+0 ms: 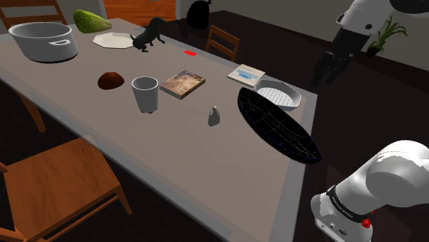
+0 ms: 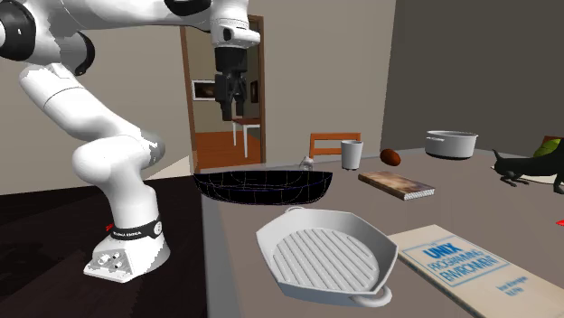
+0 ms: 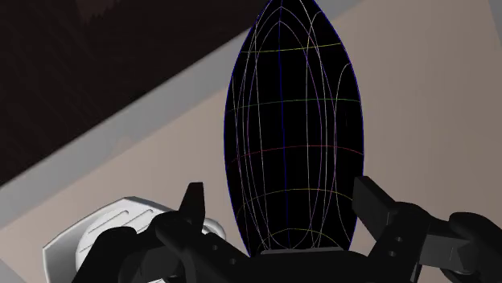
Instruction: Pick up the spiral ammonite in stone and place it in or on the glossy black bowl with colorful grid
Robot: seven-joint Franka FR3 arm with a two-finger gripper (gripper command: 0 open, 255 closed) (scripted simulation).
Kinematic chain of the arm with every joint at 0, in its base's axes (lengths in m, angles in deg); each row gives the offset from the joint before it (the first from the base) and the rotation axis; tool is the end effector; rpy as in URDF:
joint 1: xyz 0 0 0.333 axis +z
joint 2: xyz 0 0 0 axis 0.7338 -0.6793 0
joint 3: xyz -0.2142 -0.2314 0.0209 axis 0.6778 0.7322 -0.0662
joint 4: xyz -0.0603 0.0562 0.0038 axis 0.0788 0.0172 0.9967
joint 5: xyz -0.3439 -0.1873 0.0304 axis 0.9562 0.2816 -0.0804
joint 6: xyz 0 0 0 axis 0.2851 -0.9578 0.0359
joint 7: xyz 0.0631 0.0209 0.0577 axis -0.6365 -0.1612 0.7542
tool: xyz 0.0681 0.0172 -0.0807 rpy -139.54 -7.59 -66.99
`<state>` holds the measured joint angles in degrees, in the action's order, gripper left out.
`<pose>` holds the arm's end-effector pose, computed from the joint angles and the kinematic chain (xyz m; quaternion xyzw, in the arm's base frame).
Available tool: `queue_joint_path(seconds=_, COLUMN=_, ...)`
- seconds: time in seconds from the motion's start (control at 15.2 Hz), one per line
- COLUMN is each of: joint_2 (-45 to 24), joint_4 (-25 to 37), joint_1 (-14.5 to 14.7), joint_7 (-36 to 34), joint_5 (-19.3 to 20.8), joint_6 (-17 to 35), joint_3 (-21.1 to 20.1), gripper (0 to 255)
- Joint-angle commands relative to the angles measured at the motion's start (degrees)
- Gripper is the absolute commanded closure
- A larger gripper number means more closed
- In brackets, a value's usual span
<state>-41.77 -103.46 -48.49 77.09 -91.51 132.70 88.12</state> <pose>0.3067 -0.0048 0.5917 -0.9977 0.0540 0.0134 0.0385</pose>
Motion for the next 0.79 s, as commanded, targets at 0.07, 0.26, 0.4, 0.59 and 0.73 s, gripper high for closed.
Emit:
queue_joint_path(seconds=0.07, joint_2=-0.79, joint_4=-0.42, joint_1=0.26, joint_7=-1.33, joint_5=-0.73, joint_6=1.41, joint_3=-1.1, gripper=0)
queue_joint_path(seconds=0.26, joint_2=-3.68, joint_4=-1.18, joint_1=1.02, joint_7=-5.24, joint_5=-2.73, joint_6=5.7, joint_3=-4.41, gripper=0)
queue_joint_path(seconds=0.4, joint_2=-6.01, joint_4=-1.29, joint_1=1.47, joint_7=-7.8, joint_5=-3.88, joint_6=8.58, joint_3=-6.59, gripper=0)
queue_joint_path(seconds=0.59, joint_2=-10.08, joint_4=-0.82, joint_1=2.03, joint_7=-11.64, joint_5=-5.22, joint_6=12.87, joint_3=-9.82, gripper=0)
queue_joint_path(seconds=0.73, joint_2=-13.13, joint_4=-0.09, joint_1=2.32, joint_7=-14.21, joint_5=-5.8, joint_6=15.67, joint_3=-11.92, gripper=0)
